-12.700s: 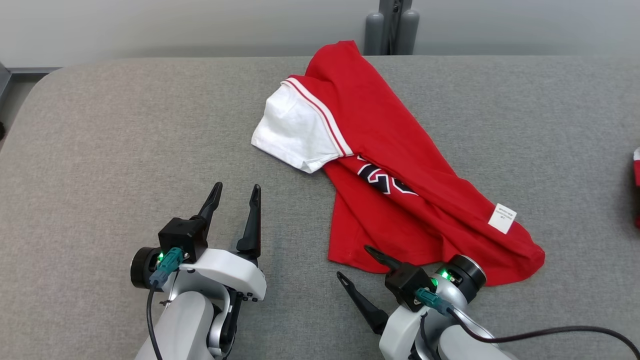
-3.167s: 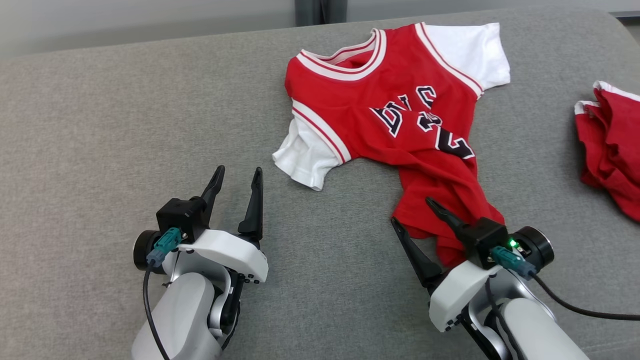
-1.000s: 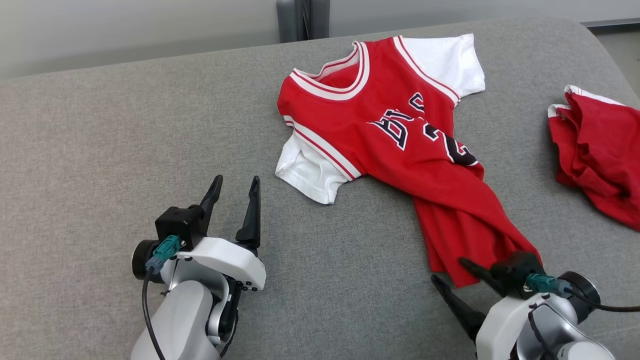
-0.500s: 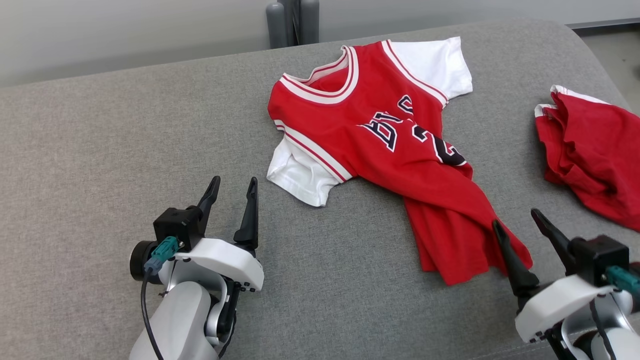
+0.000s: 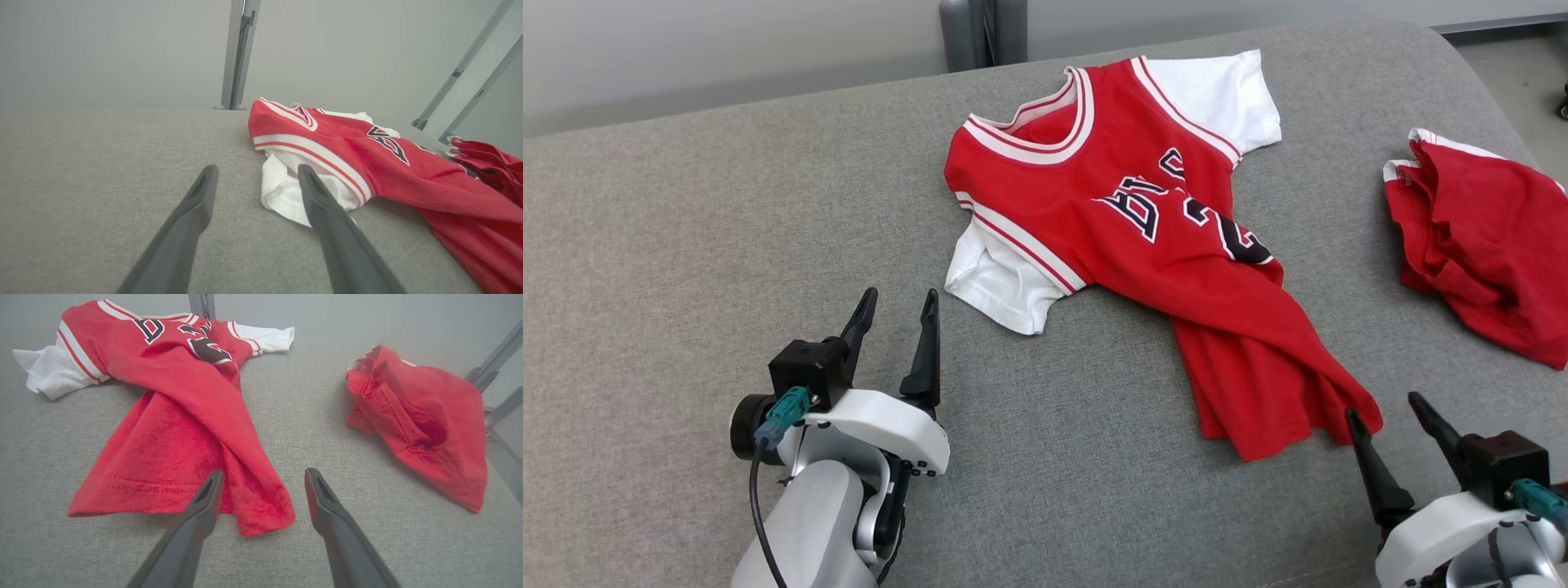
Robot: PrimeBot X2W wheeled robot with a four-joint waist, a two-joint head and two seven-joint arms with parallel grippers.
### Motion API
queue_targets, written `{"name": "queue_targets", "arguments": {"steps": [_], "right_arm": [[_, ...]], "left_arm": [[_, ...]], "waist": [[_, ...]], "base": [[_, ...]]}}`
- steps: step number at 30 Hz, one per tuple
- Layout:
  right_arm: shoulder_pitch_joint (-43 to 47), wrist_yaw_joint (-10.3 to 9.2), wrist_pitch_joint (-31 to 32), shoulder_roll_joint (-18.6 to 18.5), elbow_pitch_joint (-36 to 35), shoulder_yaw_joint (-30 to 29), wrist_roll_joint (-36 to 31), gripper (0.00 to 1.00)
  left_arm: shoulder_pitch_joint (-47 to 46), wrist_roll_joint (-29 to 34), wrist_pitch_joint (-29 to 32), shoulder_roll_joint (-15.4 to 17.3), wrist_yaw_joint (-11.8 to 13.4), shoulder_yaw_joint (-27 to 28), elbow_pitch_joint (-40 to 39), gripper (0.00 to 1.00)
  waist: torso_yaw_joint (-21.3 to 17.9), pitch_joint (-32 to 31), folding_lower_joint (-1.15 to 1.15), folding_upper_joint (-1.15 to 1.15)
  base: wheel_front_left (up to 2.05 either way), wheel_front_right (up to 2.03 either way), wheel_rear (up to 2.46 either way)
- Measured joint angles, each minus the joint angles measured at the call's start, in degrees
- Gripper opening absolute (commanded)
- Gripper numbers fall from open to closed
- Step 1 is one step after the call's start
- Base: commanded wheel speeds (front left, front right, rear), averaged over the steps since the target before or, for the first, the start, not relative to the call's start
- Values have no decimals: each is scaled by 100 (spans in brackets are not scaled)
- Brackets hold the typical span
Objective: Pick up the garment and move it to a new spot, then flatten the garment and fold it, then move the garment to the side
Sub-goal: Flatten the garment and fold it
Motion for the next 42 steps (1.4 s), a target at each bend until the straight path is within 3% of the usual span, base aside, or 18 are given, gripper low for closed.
{"name": "queue_targets", "arguments": {"steps": [12,30,31,32,33,34,42], "right_arm": [[-127,0,-16,-12,436,-342,-132,100],[-763,0,-144,-26,1639,159,10,100],[-786,0,-151,-25,1669,194,35,95],[-801,0,-156,-27,1694,238,48,45],[-817,0,-171,-31,1719,276,73,16],[-830,0,-200,-37,1748,305,93,0],[-876,1,-257,-165,1748,315,112,0]], "left_arm": [[-5,32,0,1,-8,-32,7,100],[-64,135,0,1,-24,-31,85,100],[-64,135,0,0,-24,-31,86,100],[-64,135,0,1,-24,-26,87,100],[-64,138,0,1,-24,-23,87,100],[-64,140,0,1,-24,-19,87,100],[-60,140,0,1,-18,18,89,100]], "waist": [[63,140,0,0],[273,274,0,0],[286,276,0,0],[298,277,0,0],[307,276,0,0],[312,275,0,0],[265,205,0,0]], "base": [[0,0,0],[0,0,0],[0,0,0],[0,0,0],[0,0,0],[0,0,0],[0,0,0]]}}
